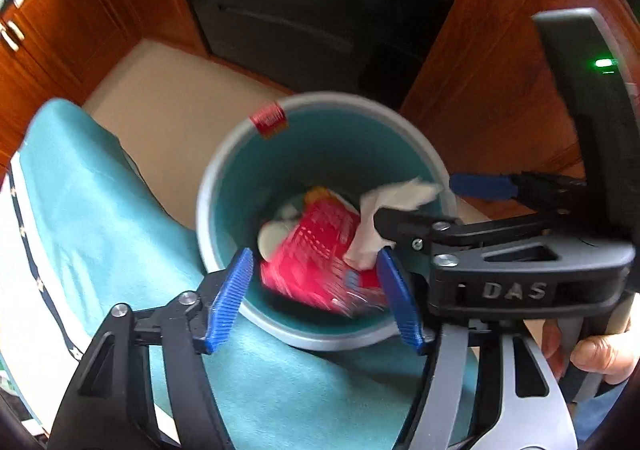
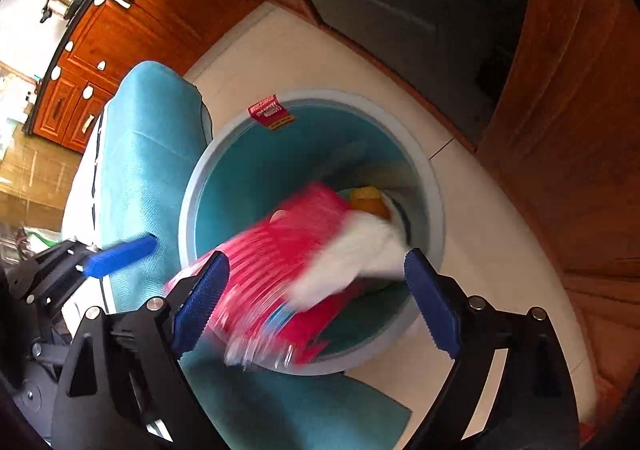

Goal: Collect trash
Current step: 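Carry wrapper and tissue over the teal bin and open both tools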

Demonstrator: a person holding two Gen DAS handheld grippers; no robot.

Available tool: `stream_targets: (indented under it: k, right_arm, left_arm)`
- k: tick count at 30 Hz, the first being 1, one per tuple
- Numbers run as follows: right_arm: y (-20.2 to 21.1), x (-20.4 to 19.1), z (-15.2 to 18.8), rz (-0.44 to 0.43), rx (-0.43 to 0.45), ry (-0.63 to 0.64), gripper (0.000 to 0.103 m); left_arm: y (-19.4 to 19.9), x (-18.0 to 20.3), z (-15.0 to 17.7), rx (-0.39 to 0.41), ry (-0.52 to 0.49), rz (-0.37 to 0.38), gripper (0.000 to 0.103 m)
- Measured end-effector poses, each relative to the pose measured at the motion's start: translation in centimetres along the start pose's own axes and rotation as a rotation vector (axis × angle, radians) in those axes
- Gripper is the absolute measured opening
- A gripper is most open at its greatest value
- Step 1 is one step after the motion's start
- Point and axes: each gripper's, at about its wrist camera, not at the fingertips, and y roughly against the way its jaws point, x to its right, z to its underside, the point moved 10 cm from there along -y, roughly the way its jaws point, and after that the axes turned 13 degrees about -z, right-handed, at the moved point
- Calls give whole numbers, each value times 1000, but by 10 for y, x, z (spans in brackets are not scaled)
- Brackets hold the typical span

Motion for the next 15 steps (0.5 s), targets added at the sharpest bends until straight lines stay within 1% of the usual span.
stream_targets:
  k: [3, 5, 9, 15]
  right_arm:
    - [1, 2, 6, 6, -10, -4, 94]
    - [3, 0, 8, 22, -13, 6, 97]
    - [10, -3, 12, 42, -13, 19, 97]
    - [22, -12, 16, 43, -5, 25, 97]
  left_arm:
    - [5, 2, 4, 3, -3, 8, 79]
    - [7, -1, 7, 10, -5, -8, 84]
    - [14, -2, 8, 26, -15, -28, 87]
    - [31, -3, 10, 55, -15, -34, 89]
